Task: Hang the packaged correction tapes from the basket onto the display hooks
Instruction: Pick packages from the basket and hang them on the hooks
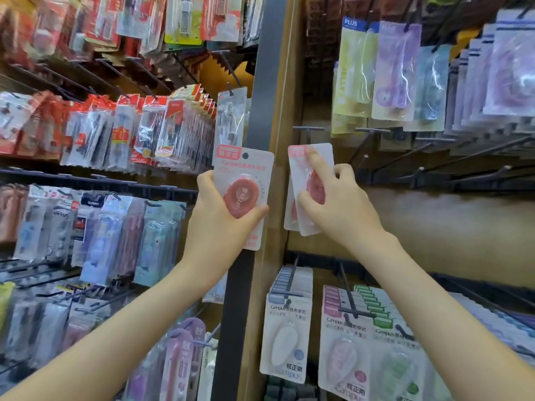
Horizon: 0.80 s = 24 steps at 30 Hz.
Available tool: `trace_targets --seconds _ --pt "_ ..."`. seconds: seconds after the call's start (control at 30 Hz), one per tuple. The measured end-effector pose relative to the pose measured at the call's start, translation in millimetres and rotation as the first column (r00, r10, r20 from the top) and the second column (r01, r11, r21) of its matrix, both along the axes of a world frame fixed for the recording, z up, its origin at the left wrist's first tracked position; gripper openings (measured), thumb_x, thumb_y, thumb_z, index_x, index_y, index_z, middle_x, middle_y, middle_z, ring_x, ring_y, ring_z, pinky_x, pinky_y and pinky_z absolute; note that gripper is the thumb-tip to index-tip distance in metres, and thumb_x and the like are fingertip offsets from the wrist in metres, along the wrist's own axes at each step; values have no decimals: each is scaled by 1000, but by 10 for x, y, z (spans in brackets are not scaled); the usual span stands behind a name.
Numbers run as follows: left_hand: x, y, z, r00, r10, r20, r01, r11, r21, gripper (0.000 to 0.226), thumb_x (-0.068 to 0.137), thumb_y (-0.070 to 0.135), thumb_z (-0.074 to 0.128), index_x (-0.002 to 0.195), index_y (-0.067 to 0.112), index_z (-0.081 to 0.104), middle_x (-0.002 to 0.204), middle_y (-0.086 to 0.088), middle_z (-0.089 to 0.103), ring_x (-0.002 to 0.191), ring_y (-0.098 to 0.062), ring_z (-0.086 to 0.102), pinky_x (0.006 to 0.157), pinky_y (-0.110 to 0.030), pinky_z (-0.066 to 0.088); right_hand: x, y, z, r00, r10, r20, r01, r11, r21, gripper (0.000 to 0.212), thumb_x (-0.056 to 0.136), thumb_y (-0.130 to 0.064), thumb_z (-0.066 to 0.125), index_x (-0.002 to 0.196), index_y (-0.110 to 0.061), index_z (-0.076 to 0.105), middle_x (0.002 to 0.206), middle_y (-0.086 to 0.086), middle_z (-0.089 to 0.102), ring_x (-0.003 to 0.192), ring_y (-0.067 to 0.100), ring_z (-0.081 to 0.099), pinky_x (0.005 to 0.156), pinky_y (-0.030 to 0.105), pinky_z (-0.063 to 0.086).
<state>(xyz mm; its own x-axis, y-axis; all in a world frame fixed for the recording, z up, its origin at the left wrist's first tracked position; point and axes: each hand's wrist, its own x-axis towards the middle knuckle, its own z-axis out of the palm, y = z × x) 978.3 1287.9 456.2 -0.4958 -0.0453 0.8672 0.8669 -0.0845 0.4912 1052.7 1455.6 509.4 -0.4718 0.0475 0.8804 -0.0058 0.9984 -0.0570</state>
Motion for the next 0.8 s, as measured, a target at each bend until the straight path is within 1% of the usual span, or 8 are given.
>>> trace_targets --seconds 0.13,0.2,0.3,0.4,0.43,0.6,0.73,0.8 --pt "-15 -3 -11 999 30 -19 -30 999 32 66 75 29 80 118 30 29 103 26 45 93 5 55 62 -13 53 12 32 -27 998 -60 29 57 993 108 65 96 -46 43 150 -43 6 124 1 35 85 16 49 67 27 50" --pt "-27 4 -26 1000 26 -7 -26 1000 12 65 75 30 79 117 30 29 104 23 47 93 3 57 62 -12 53 -14 31 -28 994 -105 30 100 986 131 69 96 -47 42 149 -45 -2 125 3 37 80 15 48 64 26 48" --pt "-66 19 -24 1000 20 21 -19 1000 -17 64 75 32 79 117 29 31 110 13 52 95 -3 60 68 -21 56 -111 -25 -44 971 -237 10 231 953 196 73 98 -47 39 147 -46 -15 133 14 38 73 23 55 57 28 44" --pt "-95 47 -13 999 -2 45 3 1000 -10 64 75 32 79 118 31 30 110 13 52 95 -3 60 65 -20 56 -285 -55 -112 954 -300 25 288 934 209 72 100 -45 37 144 -49 -20 153 26 14 91 35 64 69 36 54" --pt "-100 58 -12 999 -4 49 4 1000 -5 65 75 32 79 118 31 30 111 13 52 95 -3 60 65 -19 56 -349 -43 -112 954 -296 46 284 942 177 71 100 -44 37 144 -49 -18 153 25 10 94 37 63 73 38 54" --pt "-86 116 -22 998 31 59 -31 1000 -3 66 73 34 80 114 35 28 115 9 49 97 -6 58 71 -27 58 -667 157 60 943 -181 281 241 951 -196 67 98 -46 40 147 -47 -5 131 11 24 100 33 53 83 42 50" --pt "-19 46 -44 996 -20 85 27 996 -87 62 71 34 82 111 36 34 115 9 49 98 -8 59 69 -24 58 -714 205 96 912 -182 367 279 933 -229 74 95 -54 42 143 -53 -15 152 10 11 122 40 47 97 49 46" --pt "48 -11 -75 995 -59 74 67 991 -112 60 69 34 83 105 41 35 113 11 52 98 -7 60 63 -18 55 -609 129 28 939 -98 330 195 941 -276 69 97 -53 37 143 -54 -15 157 6 5 128 39 43 101 48 43"
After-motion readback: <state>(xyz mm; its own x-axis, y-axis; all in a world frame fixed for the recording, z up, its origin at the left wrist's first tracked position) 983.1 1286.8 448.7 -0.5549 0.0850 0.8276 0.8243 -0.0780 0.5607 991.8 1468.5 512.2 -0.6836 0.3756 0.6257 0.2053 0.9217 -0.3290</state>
